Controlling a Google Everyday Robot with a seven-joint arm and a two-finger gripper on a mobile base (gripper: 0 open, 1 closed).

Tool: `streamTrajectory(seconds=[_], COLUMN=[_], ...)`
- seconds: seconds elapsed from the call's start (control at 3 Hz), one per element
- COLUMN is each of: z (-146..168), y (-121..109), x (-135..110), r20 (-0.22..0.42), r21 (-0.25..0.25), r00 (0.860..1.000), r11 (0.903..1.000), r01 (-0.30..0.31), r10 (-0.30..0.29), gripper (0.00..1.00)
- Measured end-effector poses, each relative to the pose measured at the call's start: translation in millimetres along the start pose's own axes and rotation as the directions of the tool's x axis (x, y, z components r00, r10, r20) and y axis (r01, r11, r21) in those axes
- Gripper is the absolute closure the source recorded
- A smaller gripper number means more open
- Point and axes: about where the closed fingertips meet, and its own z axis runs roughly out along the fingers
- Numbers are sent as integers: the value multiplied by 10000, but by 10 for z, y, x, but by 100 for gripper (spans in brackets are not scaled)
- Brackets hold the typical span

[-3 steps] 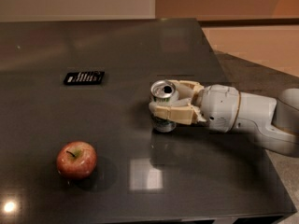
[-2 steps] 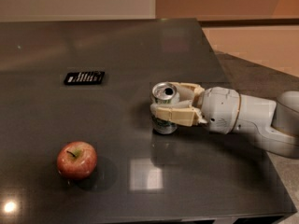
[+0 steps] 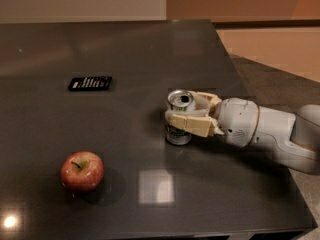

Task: Place 7up can upright

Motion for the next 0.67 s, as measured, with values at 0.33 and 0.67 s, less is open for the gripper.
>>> streamTrajectory(seconds=[0.33,0.67], z=[20,39], y=[20,37], x=[-22,-41], r20=[-9,-10], r21=[-43,-84], r00=[10000,9999], r11=[10000,9999], r01=[59,101], r10=[-59,-101], gripper=[13,0])
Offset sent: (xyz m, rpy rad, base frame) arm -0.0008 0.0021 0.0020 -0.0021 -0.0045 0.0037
